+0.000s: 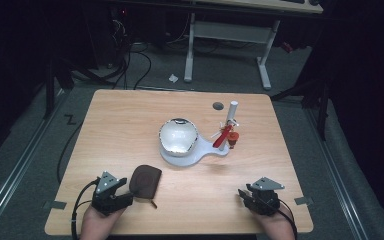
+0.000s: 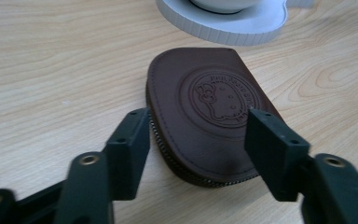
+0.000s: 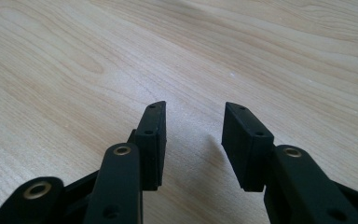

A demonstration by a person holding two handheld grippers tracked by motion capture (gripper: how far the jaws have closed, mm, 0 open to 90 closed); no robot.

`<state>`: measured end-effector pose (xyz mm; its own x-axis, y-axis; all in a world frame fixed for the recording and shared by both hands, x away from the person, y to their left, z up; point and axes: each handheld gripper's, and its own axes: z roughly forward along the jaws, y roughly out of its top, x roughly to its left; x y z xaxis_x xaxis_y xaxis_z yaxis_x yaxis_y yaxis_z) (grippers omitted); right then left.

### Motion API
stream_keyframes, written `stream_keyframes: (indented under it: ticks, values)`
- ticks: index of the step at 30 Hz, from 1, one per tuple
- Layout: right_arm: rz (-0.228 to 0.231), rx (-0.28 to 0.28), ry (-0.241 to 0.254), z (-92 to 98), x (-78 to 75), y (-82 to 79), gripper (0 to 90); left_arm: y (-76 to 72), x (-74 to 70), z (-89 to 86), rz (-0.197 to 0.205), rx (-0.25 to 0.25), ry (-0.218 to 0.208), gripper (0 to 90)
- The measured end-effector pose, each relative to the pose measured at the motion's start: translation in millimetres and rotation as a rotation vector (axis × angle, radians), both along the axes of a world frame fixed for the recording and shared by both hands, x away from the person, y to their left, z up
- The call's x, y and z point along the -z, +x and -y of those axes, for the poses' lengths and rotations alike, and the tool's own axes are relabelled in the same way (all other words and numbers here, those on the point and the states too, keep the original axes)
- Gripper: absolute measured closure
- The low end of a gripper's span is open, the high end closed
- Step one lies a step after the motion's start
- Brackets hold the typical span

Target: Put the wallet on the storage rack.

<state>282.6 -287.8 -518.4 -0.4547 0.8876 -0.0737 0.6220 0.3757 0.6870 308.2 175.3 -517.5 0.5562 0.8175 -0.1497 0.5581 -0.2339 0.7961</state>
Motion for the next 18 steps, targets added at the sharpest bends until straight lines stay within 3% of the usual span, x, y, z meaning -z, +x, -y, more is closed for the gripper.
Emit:
stream_keyframes:
  ticks: [3,12,16,18]
  values:
    - [-0.001,-0.004,-0.004,-1.6,0.3,-0.5,60.1,2.9,4.1,2.0,-0.031,0.003,-0.003,37.8]
    - [-0.008,0.018,0.012,0.8,0.9,3.6,59.3,10.6,11.7,-7.6,-0.124,0.019,-0.128,39.9]
    - [-0.012,0.013,0.004,-1.5,2.7,5.5,59.2,9.5,12.2,-7.8,-0.139,0.024,-0.146,44.8]
    - [-0.014,0.011,0.002,-2.4,2.8,4.7,59.3,7.3,10.8,-6.0,-0.128,0.03,-0.128,48.2]
